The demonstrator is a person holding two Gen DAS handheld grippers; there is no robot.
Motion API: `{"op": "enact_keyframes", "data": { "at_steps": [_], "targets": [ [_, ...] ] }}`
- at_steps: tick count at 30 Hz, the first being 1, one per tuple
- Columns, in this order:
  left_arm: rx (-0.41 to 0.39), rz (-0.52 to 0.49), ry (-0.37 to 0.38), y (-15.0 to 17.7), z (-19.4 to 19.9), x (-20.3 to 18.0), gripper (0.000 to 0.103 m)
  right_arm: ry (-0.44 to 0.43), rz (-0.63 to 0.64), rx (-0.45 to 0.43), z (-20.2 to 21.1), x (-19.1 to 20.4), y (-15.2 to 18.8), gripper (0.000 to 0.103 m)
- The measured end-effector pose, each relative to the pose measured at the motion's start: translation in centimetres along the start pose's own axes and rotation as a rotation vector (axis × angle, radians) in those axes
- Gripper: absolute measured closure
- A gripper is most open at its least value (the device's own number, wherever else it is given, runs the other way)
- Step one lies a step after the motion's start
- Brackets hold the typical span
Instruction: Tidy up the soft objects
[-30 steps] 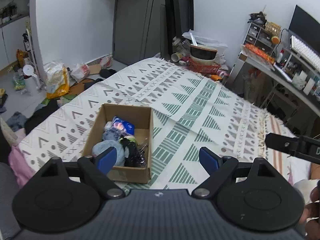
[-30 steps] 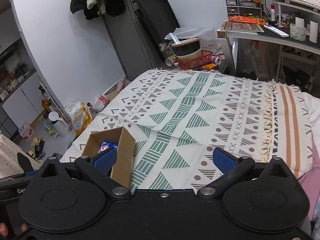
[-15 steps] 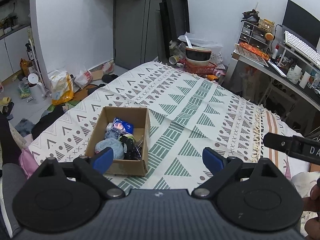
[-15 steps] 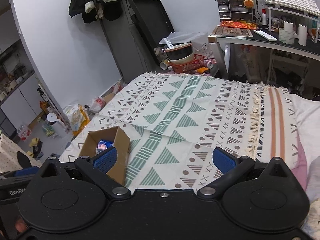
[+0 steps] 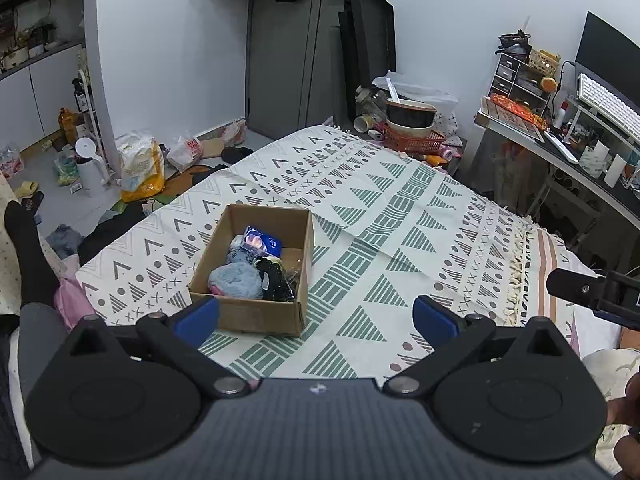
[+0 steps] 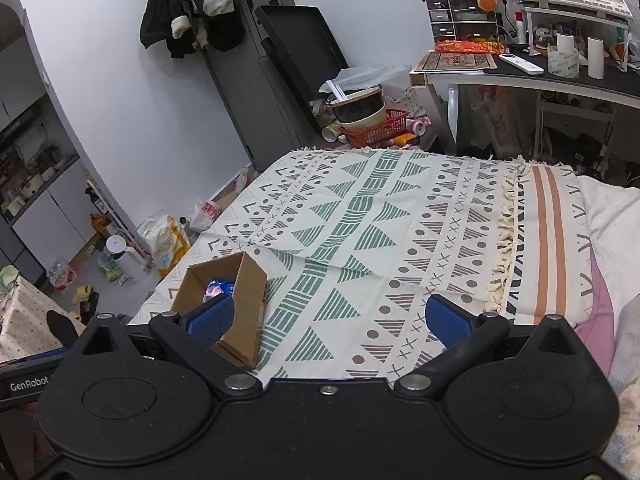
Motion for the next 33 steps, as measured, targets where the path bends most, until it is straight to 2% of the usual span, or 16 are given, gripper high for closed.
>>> {"op": "enact_keyframes", "data": {
  "at_steps": [12, 33],
  "targets": [
    [-0.016, -0.046, 0.007, 0.9, 0.8, -1.4, 0.001, 0.003, 0.061, -0.026, 1.1, 0.4, 0.6, 0.000],
    [-0.004, -0.022, 0.012, 1.5, 0.7, -1.3, 0.001, -0.025, 0.086, -0.002, 1.2, 0.7, 1.2, 0.000]
  ]
}}
Point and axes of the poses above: each gripper's, at about its wrist camera, not at the fingertips, and z roughly against the way its jaws point, x to its left, y to its underside, the point moved 5 cm from there along -z, roughly the way its jaws point, and after that the axes turned 2 degrees about x, right-handed, at the moved point
